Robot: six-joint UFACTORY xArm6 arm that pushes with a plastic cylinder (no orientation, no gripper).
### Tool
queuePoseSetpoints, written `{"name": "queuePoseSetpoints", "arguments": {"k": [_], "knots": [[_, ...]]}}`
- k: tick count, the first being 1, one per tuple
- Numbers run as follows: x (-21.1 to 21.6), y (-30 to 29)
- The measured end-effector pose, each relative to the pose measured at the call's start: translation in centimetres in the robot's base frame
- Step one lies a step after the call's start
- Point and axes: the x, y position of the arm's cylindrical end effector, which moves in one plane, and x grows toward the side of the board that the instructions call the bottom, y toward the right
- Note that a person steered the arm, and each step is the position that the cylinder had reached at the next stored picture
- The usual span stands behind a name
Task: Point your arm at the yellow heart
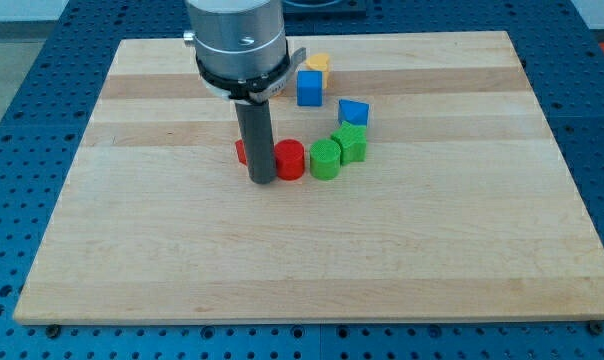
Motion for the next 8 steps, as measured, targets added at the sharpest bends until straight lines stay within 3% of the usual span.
{"name": "queuePoseSetpoints", "arguments": {"k": [2, 4, 8], "knots": [[0.0, -1.2], [-0.8, -9.9], [-17.1, -12.0]]}}
